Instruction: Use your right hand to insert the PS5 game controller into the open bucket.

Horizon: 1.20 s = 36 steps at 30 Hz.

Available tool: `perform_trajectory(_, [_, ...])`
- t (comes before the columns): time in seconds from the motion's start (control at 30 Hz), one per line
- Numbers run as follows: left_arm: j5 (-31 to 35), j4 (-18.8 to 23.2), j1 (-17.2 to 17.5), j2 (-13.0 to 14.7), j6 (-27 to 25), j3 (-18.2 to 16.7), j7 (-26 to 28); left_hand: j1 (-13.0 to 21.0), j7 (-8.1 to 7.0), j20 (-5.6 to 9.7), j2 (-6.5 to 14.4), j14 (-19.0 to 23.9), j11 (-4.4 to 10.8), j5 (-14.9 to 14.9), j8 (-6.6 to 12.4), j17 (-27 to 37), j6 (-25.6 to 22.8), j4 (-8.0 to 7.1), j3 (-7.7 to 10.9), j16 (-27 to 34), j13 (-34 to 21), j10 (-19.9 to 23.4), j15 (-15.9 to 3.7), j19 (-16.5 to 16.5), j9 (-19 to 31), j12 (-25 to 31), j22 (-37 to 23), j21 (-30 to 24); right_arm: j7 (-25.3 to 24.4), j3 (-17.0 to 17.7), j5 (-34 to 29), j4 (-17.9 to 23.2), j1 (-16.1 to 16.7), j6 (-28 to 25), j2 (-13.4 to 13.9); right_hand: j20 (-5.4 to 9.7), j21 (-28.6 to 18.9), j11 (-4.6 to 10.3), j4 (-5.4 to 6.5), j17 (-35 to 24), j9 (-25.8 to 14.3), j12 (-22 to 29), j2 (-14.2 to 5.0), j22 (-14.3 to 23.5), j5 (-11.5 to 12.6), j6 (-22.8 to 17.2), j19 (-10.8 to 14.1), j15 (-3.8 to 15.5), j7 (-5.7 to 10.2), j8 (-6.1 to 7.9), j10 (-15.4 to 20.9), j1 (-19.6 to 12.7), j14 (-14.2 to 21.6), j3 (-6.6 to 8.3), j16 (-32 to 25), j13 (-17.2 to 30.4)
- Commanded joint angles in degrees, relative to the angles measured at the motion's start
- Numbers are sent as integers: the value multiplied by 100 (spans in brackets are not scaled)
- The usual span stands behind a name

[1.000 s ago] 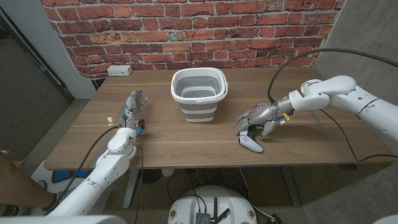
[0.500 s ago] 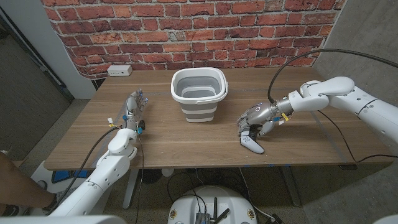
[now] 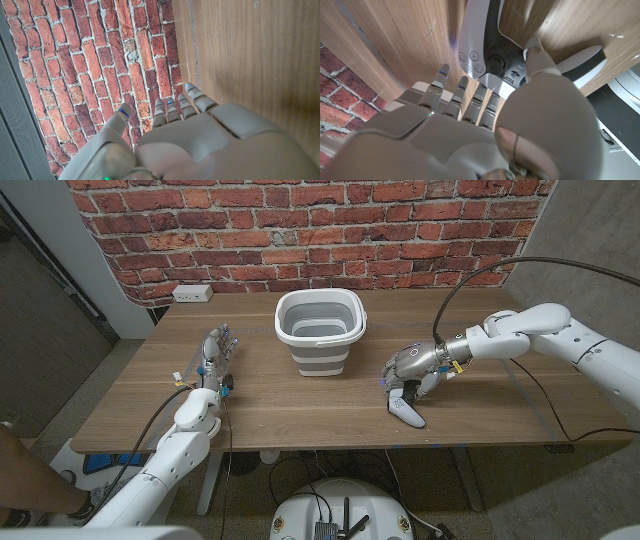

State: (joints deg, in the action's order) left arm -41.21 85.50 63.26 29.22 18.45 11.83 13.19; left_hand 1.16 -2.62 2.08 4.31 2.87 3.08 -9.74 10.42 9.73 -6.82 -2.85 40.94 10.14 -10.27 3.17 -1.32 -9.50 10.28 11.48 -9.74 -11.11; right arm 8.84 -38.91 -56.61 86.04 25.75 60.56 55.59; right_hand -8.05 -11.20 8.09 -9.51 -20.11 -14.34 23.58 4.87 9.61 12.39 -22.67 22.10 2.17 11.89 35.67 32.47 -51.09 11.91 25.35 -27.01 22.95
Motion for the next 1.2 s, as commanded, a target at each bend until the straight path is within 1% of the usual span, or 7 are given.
perform_trajectory(0.03, [-66, -104, -33, -61, 80, -14, -62, -80, -5, 285, 338, 59, -15, 1, 48, 30, -40, -29, 13, 28, -9, 37, -22, -69, 10, -15, -12, -20, -358, 21, -24, 5, 8, -32, 43, 101, 22, 374, 14, -72, -15, 81, -176, 6, 47, -643, 22, 716, 50, 206, 660, -123, 201, -80, -176, 75])
perform_trajectory(0.17, [-76, -120, -39, -66, 95, -25, -64, -81, -3, 289, 334, 62, -25, 0, 46, 30, -41, -37, 9, 28, -9, 43, -20, -73, 11, -13, -12, -20, -207, 83, 219, 117, 79, -129, 109, 166, 21, 417, 27, -110, 18, 77, -197, 7, 74, -873, 48, 779, 30, 318, 948, -137, 311, -149, -303, 50])
perform_trajectory(0.3, [-81, -139, -50, -62, 98, -35, -65, -82, -2, 284, 331, 70, -18, 0, 46, 30, -45, -43, 5, 29, -9, 49, -15, -77, 12, -11, -12, -20, -35, 165, 415, 265, 163, -212, 180, 204, 25, 423, 37, -124, 41, 57, -214, 7, 90, -953, 50, 797, 25, 350, 1036, -132, 307, -176, -332, 30])
perform_trajectory(0.53, [-112, -228, -108, -83, 108, -17, -140, -81, -5, 282, 327, 72, -17, -1, 43, 29, -44, -54, 0, 27, -10, 42, -17, -81, 12, -15, -11, -19, 104, 313, 542, 445, 288, -305, 252, 245, 47, 429, 38, -143, 73, 37, -246, 6, 111, -1000, -7, 810, 41, 364, 1164, -144, 344, -204, -388, 5])
perform_trajectory(0.67, [-117, -253, -122, -93, 117, -10, -154, -81, -4, 281, 325, 73, -20, -2, 41, 28, -41, -59, -2, 26, -10, 39, -16, -81, 13, -17, -11, -18, 159, 431, 665, 552, 390, -390, 308, 257, 44, 429, 29, -155, 99, 24, -254, 6, 122, -1119, -17, 821, 29, 408, 1255, -167, 377, -232, -431, 1])
perform_trajectory(0.87, [-136, -301, -152, -102, 173, -10, -233, -79, -10, 279, 320, 74, -17, -2, 45, 27, -59, -64, -5, 24, -10, 40, -23, -79, 13, -17, -11, -15, 245, 586, 772, 692, 491, -478, 378, 304, 45, 430, 30, -172, 116, 29, -283, 5, 131, -1127, -31, 832, 25, 410, 1312, -186, 422, -243, -475, 18])
perform_trajectory(1.2, [-50, -294, -207, -37, 137, 44, -267, -73, -13, 279, 315, 63, -8, -4, 40, 24, -56, -71, -8, 15, -10, 50, -24, -75, 13, -14, -10, -10, 608, 812, 1139, 911, 570, -604, 498, 333, 51, 430, 28, -202, 139, 56, -310, 4, 140, -1146, -60, 848, 9, 418, 1422, -213, 491, -270, -538, 50])
